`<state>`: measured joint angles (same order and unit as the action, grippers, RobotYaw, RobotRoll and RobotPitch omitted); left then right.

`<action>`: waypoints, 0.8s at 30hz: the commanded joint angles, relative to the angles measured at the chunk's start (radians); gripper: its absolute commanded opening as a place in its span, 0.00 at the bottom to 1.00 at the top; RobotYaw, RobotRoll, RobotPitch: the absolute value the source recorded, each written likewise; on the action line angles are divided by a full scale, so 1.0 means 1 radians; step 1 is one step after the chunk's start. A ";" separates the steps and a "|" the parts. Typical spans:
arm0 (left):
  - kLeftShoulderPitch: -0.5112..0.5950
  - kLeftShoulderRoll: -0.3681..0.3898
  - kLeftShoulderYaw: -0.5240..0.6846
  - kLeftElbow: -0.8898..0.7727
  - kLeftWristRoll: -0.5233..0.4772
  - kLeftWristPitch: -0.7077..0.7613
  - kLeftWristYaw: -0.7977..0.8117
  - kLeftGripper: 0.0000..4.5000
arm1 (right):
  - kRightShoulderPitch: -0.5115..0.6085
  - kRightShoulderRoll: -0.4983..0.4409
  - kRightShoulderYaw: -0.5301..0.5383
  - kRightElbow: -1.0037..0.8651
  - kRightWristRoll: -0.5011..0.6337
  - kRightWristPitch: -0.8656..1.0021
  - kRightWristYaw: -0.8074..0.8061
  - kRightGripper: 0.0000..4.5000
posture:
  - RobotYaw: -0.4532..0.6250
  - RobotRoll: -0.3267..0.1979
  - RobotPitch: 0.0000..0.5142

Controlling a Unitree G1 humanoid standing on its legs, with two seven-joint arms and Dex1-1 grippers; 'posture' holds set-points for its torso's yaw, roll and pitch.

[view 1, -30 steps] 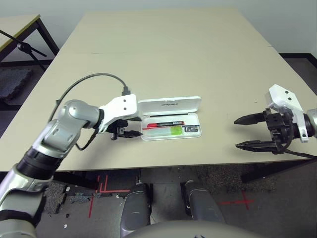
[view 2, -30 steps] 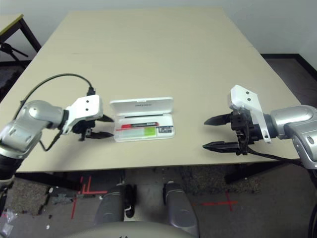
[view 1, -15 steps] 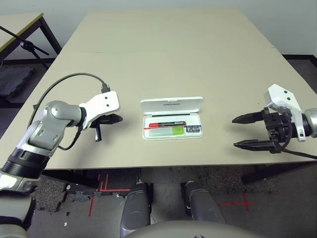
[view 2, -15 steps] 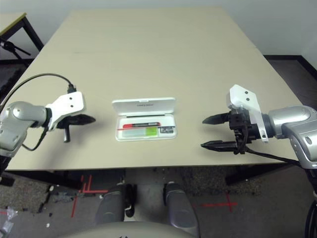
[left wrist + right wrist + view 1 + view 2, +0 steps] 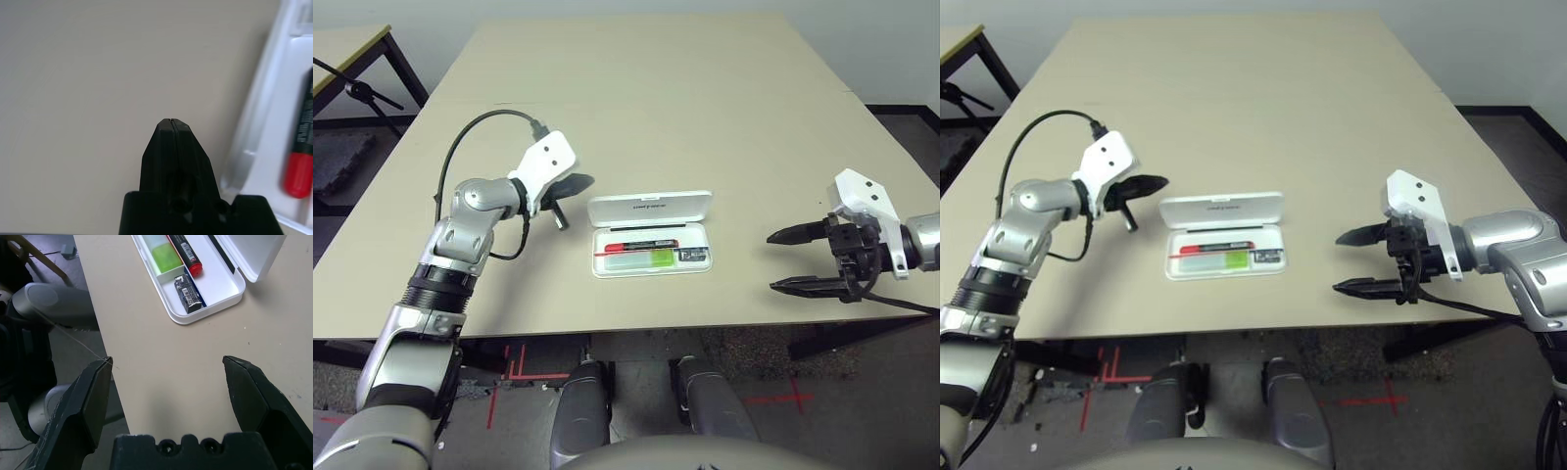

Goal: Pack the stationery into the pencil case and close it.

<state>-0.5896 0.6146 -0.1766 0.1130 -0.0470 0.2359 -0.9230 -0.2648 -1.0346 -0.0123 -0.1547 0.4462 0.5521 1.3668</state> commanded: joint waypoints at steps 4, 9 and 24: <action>0.094 -0.002 -0.086 -0.157 -0.021 0.059 -0.095 0.01 | 0.003 -0.018 0.003 0.005 -0.010 -0.011 0.002 1.00 | 0.32 0.62 0.20; 0.105 -0.017 -0.128 -0.176 0.009 0.076 -0.089 0.01 | -0.012 -0.013 0.012 0.014 -0.017 -0.012 0.002 1.00 | 0.33 0.62 0.20; 0.099 -0.063 -0.219 -0.128 0.090 0.039 -0.074 0.01 | -0.014 -0.003 0.038 0.022 -0.037 -0.042 -0.001 1.00 | 0.32 0.62 0.13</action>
<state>-0.5020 0.5522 -0.3660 -0.0277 0.0202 0.2862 -0.9871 -0.2866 -1.0400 0.0201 -0.1286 0.4144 0.5183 1.3662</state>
